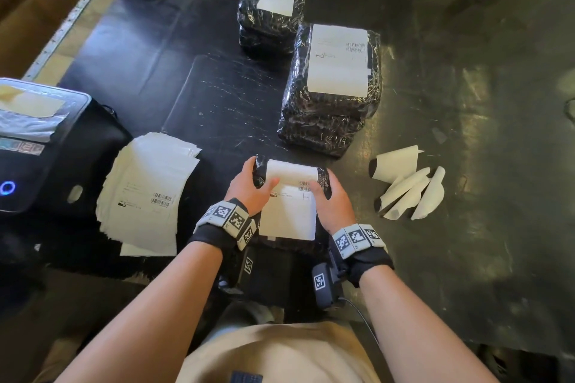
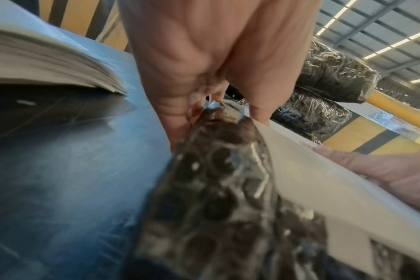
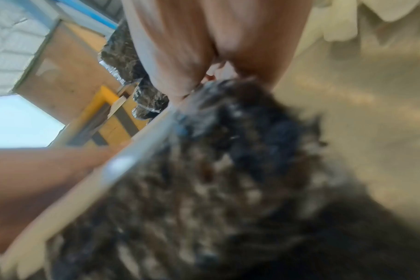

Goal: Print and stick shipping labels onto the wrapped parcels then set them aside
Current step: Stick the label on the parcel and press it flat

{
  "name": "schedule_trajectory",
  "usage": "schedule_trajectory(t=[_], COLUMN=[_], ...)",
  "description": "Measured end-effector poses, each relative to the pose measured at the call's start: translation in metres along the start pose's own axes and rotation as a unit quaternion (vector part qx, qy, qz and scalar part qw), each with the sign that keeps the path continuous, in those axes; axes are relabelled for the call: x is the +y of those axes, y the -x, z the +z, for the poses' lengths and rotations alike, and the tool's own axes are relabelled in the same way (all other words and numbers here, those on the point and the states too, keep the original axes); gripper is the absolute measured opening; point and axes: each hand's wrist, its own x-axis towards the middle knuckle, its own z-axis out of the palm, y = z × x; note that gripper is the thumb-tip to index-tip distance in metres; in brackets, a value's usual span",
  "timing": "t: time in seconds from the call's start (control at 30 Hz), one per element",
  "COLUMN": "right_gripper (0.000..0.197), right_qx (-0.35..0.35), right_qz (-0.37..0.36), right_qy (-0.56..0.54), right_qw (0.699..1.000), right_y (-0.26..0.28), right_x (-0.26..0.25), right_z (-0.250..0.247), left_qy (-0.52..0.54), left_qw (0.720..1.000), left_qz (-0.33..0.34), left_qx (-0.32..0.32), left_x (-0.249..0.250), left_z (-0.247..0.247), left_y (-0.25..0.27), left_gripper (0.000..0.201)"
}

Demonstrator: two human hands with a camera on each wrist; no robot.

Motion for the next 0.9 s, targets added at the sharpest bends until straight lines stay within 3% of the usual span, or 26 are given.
schedule_trajectory(t=[0.27,0.53,0.7,0.8,0.9], right_gripper=[0.078,0.05,0.042,0.048,0.07], right_qx=[-0.003,0.043,0.029,0.017,-0.004], right_qz=[-0.034,-0.035,-0.041,-0.033,-0.001], right_qy=[0.047,-0.011,-0.002,0.0,-0.023], right_qw=[0.998,0.998,0.999,0.999,1.0], right_y=[0.014,0.007,0.008,0.012,0.022], right_x=[0.004,0.002,0.002,0.004,0.005], right_z=[0.011,0.01,0.002,0.0,0.003], left_qy=[-0.081,-0.058,-0.02,-0.017,-0.034], left_qw=[0.995,0.996,0.996,0.996,0.998], left_qz=[0.05,0.052,0.059,0.065,0.053], left_qx=[0.021,0.046,0.062,0.054,0.03], left_x=[-0.014,-0.011,-0.013,-0.017,-0.019], left_z=[0.011,0.011,0.008,0.006,0.006], left_y=[0.018,0.012,0.007,0.011,0.019], left_gripper=[0.077,0.067,0.052,0.053,0.069])
